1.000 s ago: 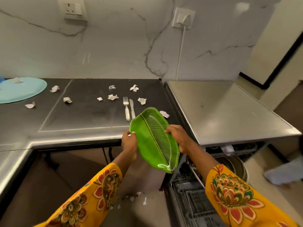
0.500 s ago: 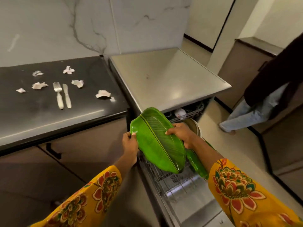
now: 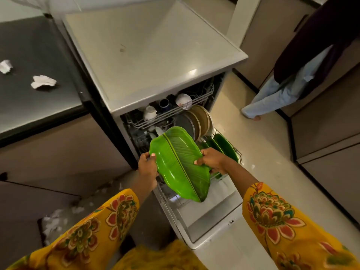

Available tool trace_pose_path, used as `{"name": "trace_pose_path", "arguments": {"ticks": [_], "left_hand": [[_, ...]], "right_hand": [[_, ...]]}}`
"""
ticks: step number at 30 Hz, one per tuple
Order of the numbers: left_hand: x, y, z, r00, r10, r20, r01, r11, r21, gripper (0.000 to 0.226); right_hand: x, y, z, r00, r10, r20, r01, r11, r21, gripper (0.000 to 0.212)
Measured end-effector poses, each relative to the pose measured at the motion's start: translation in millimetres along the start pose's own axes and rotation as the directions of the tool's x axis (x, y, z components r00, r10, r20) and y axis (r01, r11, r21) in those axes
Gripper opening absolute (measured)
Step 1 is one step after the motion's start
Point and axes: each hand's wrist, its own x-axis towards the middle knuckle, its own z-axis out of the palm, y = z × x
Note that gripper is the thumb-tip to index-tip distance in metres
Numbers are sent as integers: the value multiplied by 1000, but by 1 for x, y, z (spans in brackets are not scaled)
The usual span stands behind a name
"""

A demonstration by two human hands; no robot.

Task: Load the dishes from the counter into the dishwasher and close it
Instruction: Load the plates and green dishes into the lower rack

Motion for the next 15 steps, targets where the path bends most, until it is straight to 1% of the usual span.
{"name": "trace_pose_path", "arguments": {"ticks": [3,5,7,8,9,11,13,15], "left_hand": [[9,-14,20,998,-66,4,66,998,-11,8],[17,-22,35,992,-127,21,127,992,-2,16],[21,-26,46,981,-180,67,180,984,2,20],[25,-29,53,975,-205,88,205,979,9,21],[29,-30,59,970,-218,103,217,976,21,22],[35,-33,71,959,-252,126,249,968,42,20],[41,-36,83,939,-303,160,299,953,51,12],[48,-39,93,917,-357,180,353,934,54,14]], "right_hand": [[16,19,-14,1000,24,2,-24,1000,9,26],[27,29,-22,999,32,-6,-32,999,28,12],[39,37,-29,999,35,-22,-35,999,12,7],[46,42,-34,999,27,-27,-28,999,-19,9],[54,46,-37,999,11,-46,-14,997,-70,15],[69,54,-45,995,-39,-90,21,981,-195,22],[83,60,-51,990,-73,-124,38,964,-262,22],[102,67,-60,984,-76,-161,28,958,-284,21]]}}
